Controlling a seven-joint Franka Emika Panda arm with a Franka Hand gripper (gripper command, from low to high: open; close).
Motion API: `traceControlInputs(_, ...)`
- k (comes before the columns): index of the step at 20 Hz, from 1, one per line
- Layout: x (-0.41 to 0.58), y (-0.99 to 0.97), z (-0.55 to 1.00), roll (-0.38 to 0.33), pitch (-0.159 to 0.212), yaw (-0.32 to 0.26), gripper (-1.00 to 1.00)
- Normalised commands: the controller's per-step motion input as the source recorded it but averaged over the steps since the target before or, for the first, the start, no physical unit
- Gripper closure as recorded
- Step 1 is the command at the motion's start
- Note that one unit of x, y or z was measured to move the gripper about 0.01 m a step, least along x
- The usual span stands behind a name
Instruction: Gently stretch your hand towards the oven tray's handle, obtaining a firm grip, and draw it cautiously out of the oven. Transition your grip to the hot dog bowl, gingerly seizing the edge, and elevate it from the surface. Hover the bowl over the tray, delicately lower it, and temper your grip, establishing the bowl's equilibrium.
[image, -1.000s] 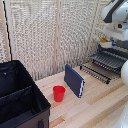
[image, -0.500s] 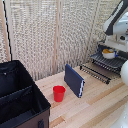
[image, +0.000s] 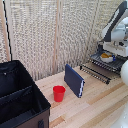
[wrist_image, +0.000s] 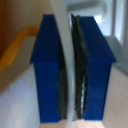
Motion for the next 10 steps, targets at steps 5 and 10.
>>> traceControlInputs(5, 0.070, -0.02, 0.07, 0.000, -0.093, 0.000, -1.00)
traceControlInputs(10, 0.072, 0.00, 0.49, -0.038, 0.009, -0.009, -1.00)
